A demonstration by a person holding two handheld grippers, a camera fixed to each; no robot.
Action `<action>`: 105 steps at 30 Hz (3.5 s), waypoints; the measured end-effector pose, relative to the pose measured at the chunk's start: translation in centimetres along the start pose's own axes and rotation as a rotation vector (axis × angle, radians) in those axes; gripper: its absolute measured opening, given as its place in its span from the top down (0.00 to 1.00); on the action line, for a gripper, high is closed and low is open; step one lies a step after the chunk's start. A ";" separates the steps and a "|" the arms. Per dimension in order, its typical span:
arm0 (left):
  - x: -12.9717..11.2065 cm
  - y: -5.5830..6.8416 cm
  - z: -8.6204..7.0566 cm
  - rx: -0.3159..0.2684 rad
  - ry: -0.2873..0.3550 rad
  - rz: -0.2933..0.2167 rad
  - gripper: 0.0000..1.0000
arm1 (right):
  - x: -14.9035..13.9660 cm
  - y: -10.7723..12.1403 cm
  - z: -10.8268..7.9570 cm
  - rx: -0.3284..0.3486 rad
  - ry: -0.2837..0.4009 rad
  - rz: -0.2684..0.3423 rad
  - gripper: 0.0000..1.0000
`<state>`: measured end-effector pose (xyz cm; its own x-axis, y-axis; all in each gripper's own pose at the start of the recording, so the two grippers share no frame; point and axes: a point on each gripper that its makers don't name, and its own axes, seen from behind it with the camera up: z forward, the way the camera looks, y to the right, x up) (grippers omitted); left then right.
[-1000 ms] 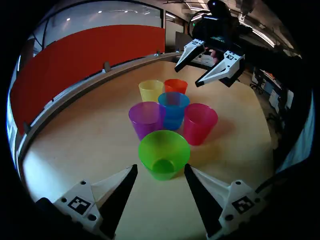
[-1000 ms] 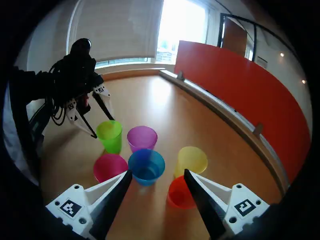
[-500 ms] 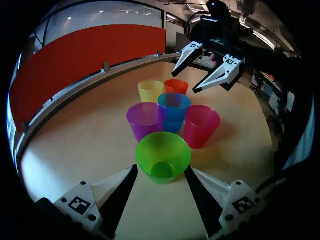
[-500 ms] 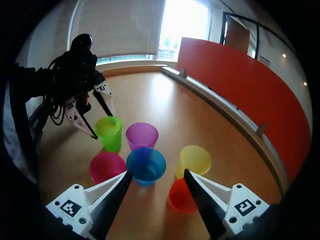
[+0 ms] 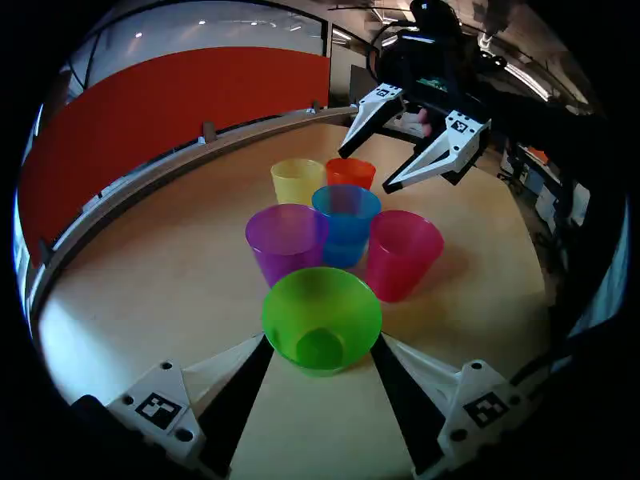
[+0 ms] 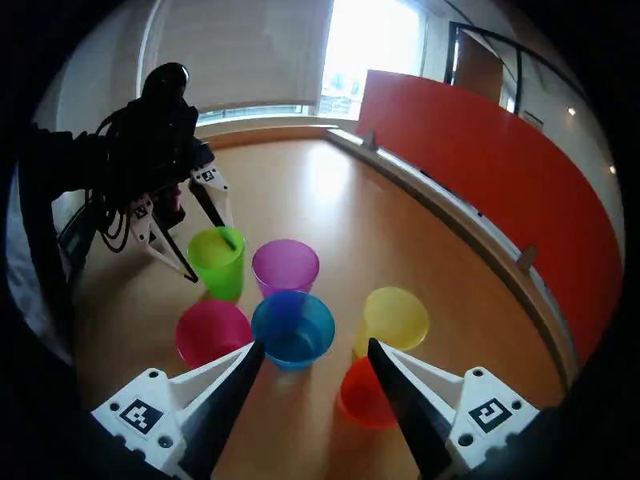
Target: Pour water
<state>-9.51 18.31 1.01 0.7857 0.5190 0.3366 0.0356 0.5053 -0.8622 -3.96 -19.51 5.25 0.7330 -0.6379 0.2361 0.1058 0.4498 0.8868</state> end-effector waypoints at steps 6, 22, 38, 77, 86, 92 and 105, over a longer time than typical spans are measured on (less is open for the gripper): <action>0.2 -0.1 0.3 -0.001 0.004 0.003 0.14 | 0.0 -0.1 0.3 0.007 -0.005 -0.005 0.00; 0.1 -0.5 0.9 0.006 0.004 -0.001 0.17 | -0.1 -0.3 0.9 0.021 -0.017 -0.014 0.00; 0.2 -0.1 0.7 0.005 0.005 0.018 0.19 | -0.8 -0.8 1.4 0.034 -0.042 -0.037 0.00; 0.2 -0.7 -0.6 0.023 0.024 0.011 0.18 | -0.6 -1.7 3.0 0.061 -0.053 -0.018 0.00; 0.2 -0.8 -0.8 0.024 0.025 0.009 0.18 | -0.6 -1.9 3.6 0.068 -0.057 -0.009 0.00; 0.0 -0.9 -0.8 0.028 0.025 0.009 0.19 | -0.5 -2.1 4.0 0.071 -0.055 -0.004 0.00; 0.0 -1.1 -1.0 0.031 0.028 0.006 0.19 | -0.4 -2.3 4.9 0.074 -0.053 0.012 0.00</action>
<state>-8.93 17.05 1.52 0.8028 0.5029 0.3204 0.0118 0.5237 -0.8518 -7.82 -23.33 5.02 0.6971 -0.6658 0.2661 0.0459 0.4118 0.9101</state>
